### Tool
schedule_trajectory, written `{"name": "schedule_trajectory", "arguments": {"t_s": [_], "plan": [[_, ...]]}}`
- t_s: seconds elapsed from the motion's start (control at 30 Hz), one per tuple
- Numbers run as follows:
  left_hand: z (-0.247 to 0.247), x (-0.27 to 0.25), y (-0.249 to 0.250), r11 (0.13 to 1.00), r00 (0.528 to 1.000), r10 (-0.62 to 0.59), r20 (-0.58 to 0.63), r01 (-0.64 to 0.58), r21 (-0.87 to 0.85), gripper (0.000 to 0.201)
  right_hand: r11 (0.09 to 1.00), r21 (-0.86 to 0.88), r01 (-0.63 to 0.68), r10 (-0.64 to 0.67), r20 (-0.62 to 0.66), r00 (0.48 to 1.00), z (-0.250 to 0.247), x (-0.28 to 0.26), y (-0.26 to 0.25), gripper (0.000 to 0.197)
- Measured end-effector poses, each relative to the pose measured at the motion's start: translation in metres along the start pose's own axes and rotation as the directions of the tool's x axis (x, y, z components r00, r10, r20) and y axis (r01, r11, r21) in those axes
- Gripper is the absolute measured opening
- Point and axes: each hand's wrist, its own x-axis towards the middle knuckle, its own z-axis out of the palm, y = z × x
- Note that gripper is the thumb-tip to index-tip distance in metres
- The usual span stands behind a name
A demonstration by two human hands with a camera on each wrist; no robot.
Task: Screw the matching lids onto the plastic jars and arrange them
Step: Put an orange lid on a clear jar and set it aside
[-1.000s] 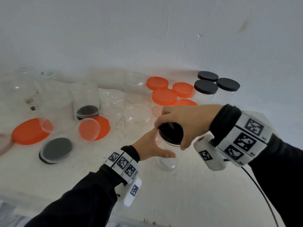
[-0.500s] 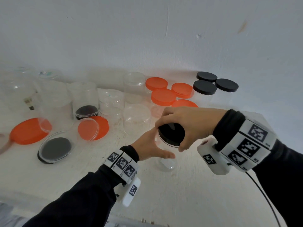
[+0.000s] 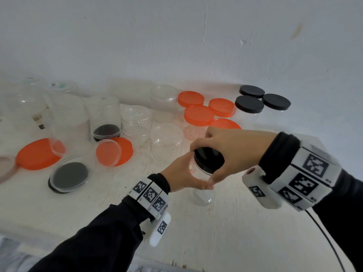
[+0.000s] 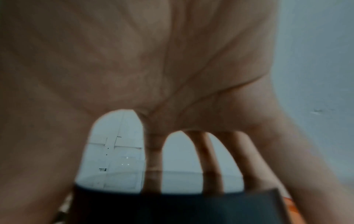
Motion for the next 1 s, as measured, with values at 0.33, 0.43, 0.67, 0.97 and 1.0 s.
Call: {"name": "schedule_trajectory", "arguments": {"t_s": [0.33,0.43,0.67,0.97,1.0], "plan": [[-0.0011,-0.0009,0.0015,1.000,1.000,-0.002,0.013,0.002,-0.014,0.080,0.999,0.003,-0.039,0.039,0.022,0.999,0.0011,0.0034,0.0012,0.081],[-0.0022,-0.0009,0.0010,1.000,1.000,-0.013,0.016,0.013,-0.017,0.078,1.000,0.000,0.000,0.000,0.035,0.999,-0.0013,0.0039,0.0040,0.084],[-0.0047,0.0000,-0.0011,1.000,0.999,-0.018,0.040,0.019,-0.008,0.081,0.995,0.012,0.104,-0.104,0.049,0.993,-0.0046,0.0003,0.0084,0.085],[-0.0038,0.0004,-0.0038,1.000,0.999,-0.014,0.037,0.014,0.002,0.083,0.993,0.065,0.103,-0.105,0.038,0.994,-0.0038,-0.0004,0.0089,0.083],[-0.0040,-0.0001,-0.0027,1.000,0.999,-0.019,0.037,0.019,0.005,0.079,0.993,0.063,0.098,-0.100,0.034,0.994,-0.0038,0.0002,0.0086,0.083]]}}
